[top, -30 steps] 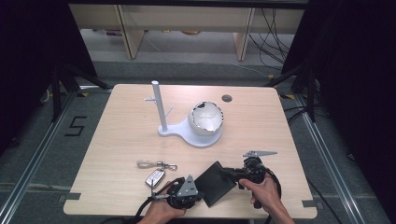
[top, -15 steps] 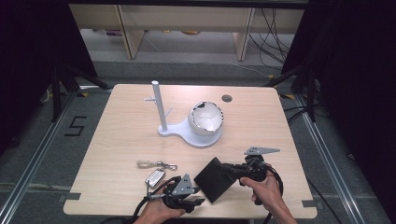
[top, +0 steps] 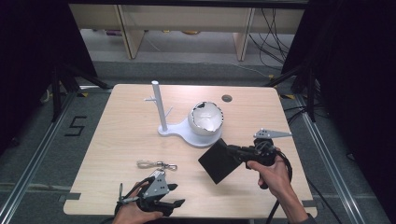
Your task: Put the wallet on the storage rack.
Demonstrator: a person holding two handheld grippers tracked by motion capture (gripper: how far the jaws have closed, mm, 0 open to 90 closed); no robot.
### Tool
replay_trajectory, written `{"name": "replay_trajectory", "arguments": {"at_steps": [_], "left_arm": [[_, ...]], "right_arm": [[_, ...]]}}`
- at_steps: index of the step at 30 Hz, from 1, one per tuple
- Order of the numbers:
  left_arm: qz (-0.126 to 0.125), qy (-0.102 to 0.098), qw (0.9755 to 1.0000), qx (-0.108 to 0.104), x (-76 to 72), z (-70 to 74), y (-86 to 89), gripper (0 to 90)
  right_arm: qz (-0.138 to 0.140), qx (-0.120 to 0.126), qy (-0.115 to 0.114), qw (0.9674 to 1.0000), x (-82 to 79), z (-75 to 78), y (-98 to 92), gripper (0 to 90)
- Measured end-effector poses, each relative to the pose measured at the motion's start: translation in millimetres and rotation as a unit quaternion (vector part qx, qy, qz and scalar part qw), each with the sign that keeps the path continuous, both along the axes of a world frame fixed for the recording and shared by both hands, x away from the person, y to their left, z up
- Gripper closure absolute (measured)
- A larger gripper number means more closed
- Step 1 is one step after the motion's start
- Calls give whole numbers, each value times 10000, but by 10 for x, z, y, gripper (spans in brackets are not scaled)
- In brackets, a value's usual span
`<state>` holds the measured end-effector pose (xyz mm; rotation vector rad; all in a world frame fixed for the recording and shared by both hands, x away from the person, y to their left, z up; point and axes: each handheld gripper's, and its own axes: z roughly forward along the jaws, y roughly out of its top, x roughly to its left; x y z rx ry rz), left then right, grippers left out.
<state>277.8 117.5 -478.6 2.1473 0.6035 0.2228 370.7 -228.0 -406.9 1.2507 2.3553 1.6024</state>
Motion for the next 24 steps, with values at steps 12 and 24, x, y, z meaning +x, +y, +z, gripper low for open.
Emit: {"name": "replay_trajectory", "arguments": {"at_steps": [12, 24], "left_arm": [[472, 166, 9983, 286, -26, -92, 358, 335], [670, 176, 9974, 175, -63, -94, 579, 320]], "right_arm": [[-413, 32, -320, 9986, 449, 334, -37, 821], [-943, 143, -239, 9952, 906, 518, -56, 821]]}}
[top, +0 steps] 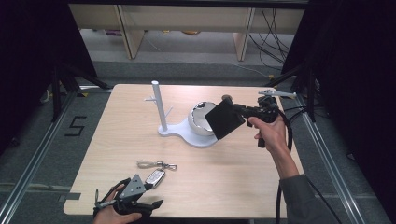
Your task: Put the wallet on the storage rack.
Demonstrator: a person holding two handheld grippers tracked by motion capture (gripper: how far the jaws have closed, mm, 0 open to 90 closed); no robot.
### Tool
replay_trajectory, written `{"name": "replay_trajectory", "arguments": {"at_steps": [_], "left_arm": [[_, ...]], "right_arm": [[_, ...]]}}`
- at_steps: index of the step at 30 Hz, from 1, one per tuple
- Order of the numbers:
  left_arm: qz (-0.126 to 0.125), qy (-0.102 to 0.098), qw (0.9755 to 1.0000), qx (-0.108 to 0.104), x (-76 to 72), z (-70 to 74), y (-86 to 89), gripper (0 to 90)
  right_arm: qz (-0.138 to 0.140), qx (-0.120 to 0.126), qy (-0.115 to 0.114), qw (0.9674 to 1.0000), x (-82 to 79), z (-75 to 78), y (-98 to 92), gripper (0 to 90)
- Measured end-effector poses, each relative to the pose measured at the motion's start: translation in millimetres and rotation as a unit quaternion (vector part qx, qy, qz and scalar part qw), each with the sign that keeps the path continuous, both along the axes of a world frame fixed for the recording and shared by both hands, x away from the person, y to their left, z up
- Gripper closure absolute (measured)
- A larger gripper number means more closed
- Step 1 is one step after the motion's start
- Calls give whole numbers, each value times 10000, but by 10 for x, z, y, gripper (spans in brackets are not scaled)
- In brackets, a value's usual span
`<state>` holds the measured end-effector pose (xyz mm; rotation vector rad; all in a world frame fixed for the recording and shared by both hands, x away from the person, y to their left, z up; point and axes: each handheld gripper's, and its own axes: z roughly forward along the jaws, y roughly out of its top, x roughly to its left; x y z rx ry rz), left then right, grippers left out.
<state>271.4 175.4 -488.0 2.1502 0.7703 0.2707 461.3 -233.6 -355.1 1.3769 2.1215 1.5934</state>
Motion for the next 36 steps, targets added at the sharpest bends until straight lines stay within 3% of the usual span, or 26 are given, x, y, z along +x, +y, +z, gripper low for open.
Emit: {"name": "replay_trajectory", "arguments": {"at_steps": [6, 7, 10, 13, 16, 17, 18, 19, 20, 21, 23, 24, 25, 28, 30, 34, 35, 36], "left_arm": [[54, -34, 10000, 29, -3, 4, 92, 314], [96, -21, 9999, -19, -10, 1, 91, 313], [72, -28, 10000, 2, -10, -5, 103, 310], [143, 4, 9998, -106, -18, -22, 87, 306], [195, 77, 9997, -80, -31, -27, 80, 301], [163, 70, 9998, -25, -29, -24, 85, 300], [155, 69, 9999, -9, -28, -25, 85, 298], [75, 16, 10000, 28, -16, -26, 91, 296], [59, 15, 10000, 34, -12, -30, 92, 296], [151, 99, 9998, -13, -25, -37, 83, 295], [188, 129, 9997, -87, -32, -43, 72, 293], [39, 18, 9999, 102, -6, -37, 97, 293], [85, 77, 9999, 81, -17, -39, 92, 293], [33, 54, 9999, 86, -13, -37, 85, 293], [28, 57, 10000, 14, -21, -39, 75, 293], [24, 103, 9999, 111, -20, -53, 79, 293], [30, 115, 9999, 68, -25, -57, 73, 293], [30, 115, 9999, 68, -25, -57, 73, 293]], "right_arm": [[-203, -147, -96, 9996, 229, -24, 10, 821], [-262, -38, 28, 9996, 251, -37, 31, 821], [-334, -131, -19, 9994, 362, -93, 26, 821], [-502, 20, 250, 9984, 435, -164, 65, 821], [-594, 18, 245, 9979, 532, -243, 84, 821], [-555, -12, 147, 9984, 567, -268, 69, 821], [-631, 88, 235, 9977, 579, -278, 93, 821], [-610, 52, 179, 9980, 610, -292, 89, 821], [-676, 123, 326, 9971, 611, -288, 109, 821], [-642, 42, 182, 9978, 647, -303, 104, 821], [-625, 57, 192, 9978, 665, -307, 103, 822], [-599, 89, 187, 9980, 682, -280, 134, 824], [-581, 62, 166, 9982, 690, -266, 148, 823], [-665, 117, 296, 9973, 699, -265, 210, 824], [-681, 26, 251, 9974, 740, -317, 232, 824], [-721, 113, 415, 9965, 774, -379, 281, 824], [-682, 49, 315, 9972, 798, -398, 275, 824], [-735, 130, 429, 9963, 791, -396, 301, 824]]}}
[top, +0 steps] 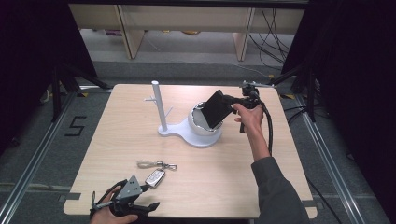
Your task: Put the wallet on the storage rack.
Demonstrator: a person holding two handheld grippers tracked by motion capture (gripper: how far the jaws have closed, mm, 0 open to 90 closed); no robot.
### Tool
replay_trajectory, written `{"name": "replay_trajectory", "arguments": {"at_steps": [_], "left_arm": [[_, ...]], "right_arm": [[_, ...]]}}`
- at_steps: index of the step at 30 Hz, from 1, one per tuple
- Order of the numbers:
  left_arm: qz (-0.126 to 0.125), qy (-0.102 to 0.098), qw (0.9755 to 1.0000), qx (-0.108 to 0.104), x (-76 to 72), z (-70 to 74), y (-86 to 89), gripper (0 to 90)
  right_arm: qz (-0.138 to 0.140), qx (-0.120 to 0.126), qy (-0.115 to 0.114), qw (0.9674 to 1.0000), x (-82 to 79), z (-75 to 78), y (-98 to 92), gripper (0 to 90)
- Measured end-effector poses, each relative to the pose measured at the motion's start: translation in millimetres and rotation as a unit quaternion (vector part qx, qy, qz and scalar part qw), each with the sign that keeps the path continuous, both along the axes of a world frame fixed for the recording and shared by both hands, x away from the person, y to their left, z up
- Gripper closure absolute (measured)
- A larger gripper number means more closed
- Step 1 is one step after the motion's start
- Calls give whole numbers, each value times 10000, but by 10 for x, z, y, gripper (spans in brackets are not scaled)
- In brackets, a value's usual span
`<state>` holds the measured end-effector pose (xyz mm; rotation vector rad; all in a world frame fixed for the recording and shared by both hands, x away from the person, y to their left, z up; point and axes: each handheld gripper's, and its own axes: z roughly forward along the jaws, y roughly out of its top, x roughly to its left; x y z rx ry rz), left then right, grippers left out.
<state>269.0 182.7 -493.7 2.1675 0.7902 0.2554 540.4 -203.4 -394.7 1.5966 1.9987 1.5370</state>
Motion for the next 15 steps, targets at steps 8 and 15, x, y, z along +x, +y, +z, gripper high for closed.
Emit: {"name": "replay_trajectory", "arguments": {"at_steps": [8, 15], "left_arm": [[-47, 38, 10000, 42, -5, -15, -15, 293], [-77, 34, 10000, 10, -10, -33, -35, 293]], "right_arm": [[29, -98, 7, 9999, 32, -85, 58, 822], [204, -192, 55, 9996, 21, -248, 171, 808]]}}
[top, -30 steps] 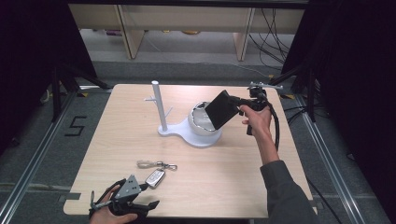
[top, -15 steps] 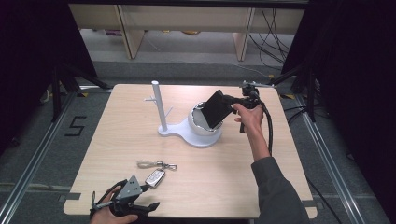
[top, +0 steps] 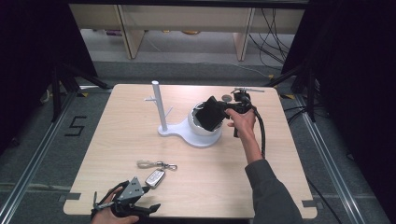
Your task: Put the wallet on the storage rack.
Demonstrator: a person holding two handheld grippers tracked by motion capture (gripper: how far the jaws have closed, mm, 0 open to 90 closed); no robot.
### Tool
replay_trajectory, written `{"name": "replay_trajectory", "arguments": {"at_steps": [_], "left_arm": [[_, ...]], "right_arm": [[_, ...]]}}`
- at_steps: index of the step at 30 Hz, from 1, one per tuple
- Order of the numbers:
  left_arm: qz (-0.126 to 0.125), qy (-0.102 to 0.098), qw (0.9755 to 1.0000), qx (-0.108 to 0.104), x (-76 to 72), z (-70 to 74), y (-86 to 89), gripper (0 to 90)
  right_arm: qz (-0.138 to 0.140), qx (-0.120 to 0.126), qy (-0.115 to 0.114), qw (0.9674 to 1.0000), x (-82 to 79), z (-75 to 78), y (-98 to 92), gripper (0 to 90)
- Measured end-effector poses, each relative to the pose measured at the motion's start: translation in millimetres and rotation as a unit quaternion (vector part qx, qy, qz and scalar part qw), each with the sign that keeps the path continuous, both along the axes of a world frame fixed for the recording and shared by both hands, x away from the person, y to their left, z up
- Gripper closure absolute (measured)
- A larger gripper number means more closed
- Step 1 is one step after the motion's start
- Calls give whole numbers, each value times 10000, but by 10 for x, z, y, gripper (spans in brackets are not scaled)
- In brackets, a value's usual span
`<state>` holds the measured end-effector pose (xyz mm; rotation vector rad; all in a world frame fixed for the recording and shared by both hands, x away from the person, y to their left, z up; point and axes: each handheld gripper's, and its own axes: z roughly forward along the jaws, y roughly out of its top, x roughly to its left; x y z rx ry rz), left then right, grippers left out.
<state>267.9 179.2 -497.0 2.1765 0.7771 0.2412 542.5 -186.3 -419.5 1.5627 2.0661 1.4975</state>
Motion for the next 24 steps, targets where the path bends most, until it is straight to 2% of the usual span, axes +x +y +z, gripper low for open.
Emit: {"name": "replay_trajectory", "arguments": {"at_steps": [3, 4, 5, 6, 7, 8, 10, 11, 12, 14, 15, 17, 19, 20, 21, 22, 24], "left_arm": [[-51, -3, 9999, 114, 9, -1, 16, 293], [-57, -3, 9998, 168, 13, 0, 18, 292], [-57, -3, 9998, 168, 13, 0, 18, 292], [-15, 30, 9999, 99, 0, -2, 6, 292], [-15, 30, 9999, 99, 0, -2, 6, 292], [-22, 24, 9999, 112, -1, -5, 3, 292], [-57, 10, 9999, 99, 0, -3, -1, 291], [-57, 10, 9999, 99, 0, -3, -1, 291], [-60, -18, 9999, 133, 3, -1, 4, 291], [-26, -11, 9999, 114, 6, 3, 8, 291], [-3, -14, 10000, 34, 2, 1, 2, 291], [-24, -16, 9999, 96, 6, 8, 13, 290], [-17, -26, 10000, 64, 9, 3, 16, 289], [42, -8, 9999, 124, 12, 5, 19, 288], [42, -8, 9999, 124, 12, 5, 19, 288], [35, -2, 9999, 115, 16, 4, 17, 288], [16, -12, 9998, 174, 20, 4, 21, 287]], "right_arm": [[3, 69, 88, 9999, -5, 15, -3, 783], [-11, -56, 17, 10000, 0, 26, -35, 745], [-11, -56, 17, 10000, 0, 26, -35, 745], [-24, -126, 45, 9999, -24, 59, -41, 658], [-24, -126, 45, 9999, -24, 59, -41, 658], [-140, -155, -19, 9998, -44, 101, -82, 580], [-169, -325, -121, 9993, -79, 141, -128, 517], [-169, -325, -121, 9993, -79, 141, -128, 517], [-216, -517, -222, 9982, -134, 192, -166, 474], [-251, -535, -251, 9979, -203, 234, -206, 445], [-293, -486, -233, 9981, -249, 250, -227, 431], [-277, -487, -295, 9980, -288, 252, -259, 421], [-100, -542, -294, 9980, -427, 231, -343, 391], [-75, -571, -304, 9979, -479, 214, -367, 381], [-75, -571, -304, 9979, -479, 214, -367, 381], [-13, -553, -278, 9981, -595, 178, -407, 376], [78, -537, -217, 9983, -705, 141, -433, 361]]}}
